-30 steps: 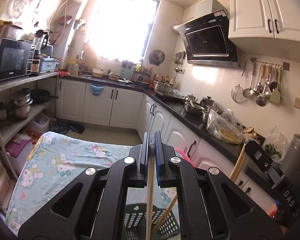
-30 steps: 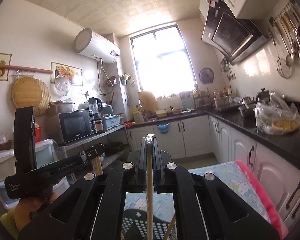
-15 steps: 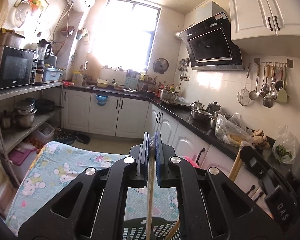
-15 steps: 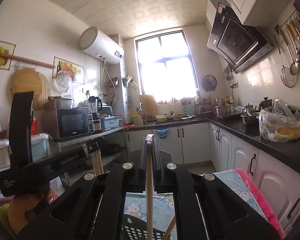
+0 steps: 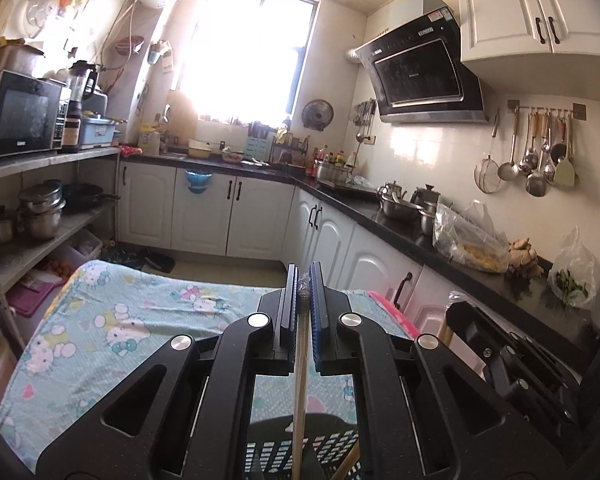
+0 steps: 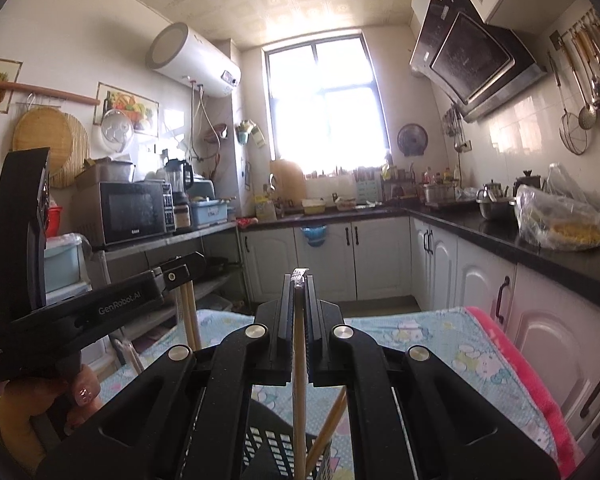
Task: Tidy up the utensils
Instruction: 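Lower both held chopsticks into the caddy and open both tools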
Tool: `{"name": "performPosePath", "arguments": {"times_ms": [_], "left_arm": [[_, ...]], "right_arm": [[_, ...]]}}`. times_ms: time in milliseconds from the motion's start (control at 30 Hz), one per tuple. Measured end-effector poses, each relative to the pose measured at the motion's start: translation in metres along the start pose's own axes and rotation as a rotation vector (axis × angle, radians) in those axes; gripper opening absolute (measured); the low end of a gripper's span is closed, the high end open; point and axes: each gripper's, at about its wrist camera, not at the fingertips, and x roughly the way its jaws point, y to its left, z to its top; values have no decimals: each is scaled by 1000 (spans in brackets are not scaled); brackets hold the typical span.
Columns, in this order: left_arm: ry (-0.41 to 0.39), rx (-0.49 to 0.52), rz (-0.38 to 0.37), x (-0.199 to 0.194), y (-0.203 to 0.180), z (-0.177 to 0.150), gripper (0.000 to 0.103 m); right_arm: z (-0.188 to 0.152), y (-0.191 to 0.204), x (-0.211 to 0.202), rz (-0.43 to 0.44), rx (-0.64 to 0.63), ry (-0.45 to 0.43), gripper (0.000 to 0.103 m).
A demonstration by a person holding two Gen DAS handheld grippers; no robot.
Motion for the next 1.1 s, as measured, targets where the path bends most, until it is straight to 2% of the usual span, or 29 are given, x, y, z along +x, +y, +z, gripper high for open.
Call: {"name": "performPosePath", "arguments": {"times_ms": [567, 700, 767, 833, 1100], "left_arm": [[115, -1, -16, 19, 5, -29, 3], [129, -1, -10, 20, 6, -32, 3], [145, -8, -3, 21, 9, -34, 6], [157, -22, -5, 22, 12, -36, 15], [186, -36, -7, 15, 16, -40, 29]], "right_arm": [[-36, -11, 1, -17, 90, 144, 6], [-39, -15, -1, -21, 114, 169, 18], [-40, -17, -4, -25, 116, 174, 21], [-41, -18, -6, -30, 118, 180, 26], [-46, -23, -15, -47, 139, 214, 31]]}}
